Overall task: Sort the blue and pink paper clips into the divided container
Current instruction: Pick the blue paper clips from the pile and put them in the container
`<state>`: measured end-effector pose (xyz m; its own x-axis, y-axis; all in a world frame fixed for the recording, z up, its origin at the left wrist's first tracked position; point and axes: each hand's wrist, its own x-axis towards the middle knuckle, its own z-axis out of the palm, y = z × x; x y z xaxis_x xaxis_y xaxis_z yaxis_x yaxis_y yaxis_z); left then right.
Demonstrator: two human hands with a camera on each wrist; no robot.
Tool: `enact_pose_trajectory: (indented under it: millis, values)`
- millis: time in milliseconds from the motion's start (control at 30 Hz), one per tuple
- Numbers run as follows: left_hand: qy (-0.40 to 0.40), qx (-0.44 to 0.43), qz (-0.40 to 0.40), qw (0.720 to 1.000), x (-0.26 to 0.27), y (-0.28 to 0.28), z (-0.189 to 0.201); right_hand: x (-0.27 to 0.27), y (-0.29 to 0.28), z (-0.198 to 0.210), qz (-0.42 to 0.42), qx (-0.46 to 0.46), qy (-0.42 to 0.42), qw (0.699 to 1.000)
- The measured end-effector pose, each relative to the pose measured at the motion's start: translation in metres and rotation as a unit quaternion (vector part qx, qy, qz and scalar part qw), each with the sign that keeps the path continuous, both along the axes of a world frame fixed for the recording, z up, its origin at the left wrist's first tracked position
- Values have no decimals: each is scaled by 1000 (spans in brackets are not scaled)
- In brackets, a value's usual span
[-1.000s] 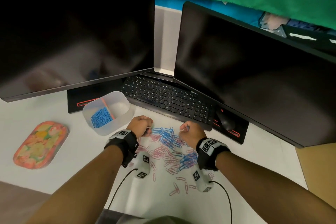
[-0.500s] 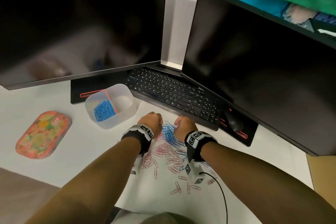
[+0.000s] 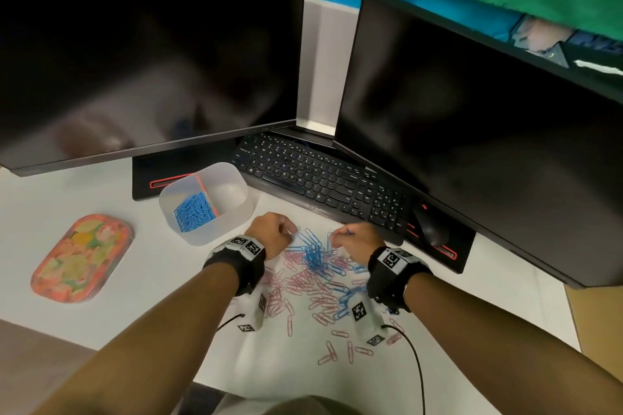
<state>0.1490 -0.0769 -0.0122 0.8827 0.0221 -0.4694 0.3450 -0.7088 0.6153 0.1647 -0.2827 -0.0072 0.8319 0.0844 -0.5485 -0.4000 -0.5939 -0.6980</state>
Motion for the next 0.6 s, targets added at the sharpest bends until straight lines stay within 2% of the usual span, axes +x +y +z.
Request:
enact_pose_trajectory:
  millis: [300, 400, 500, 600]
  values:
    - [17, -105, 56, 993, -8, 7, 0, -8, -6, 7, 20, 43, -59, 997]
    - [11, -151, 101, 983, -9, 6, 1, -11, -2, 10, 5, 57, -60, 997]
    - [29, -198, 144, 969, -11, 3, 5, -13, 2, 18, -55, 135, -14, 989]
    - [68, -268, 200, 940, -11, 1, 5, -16, 3, 24, -130, 241, 37, 961]
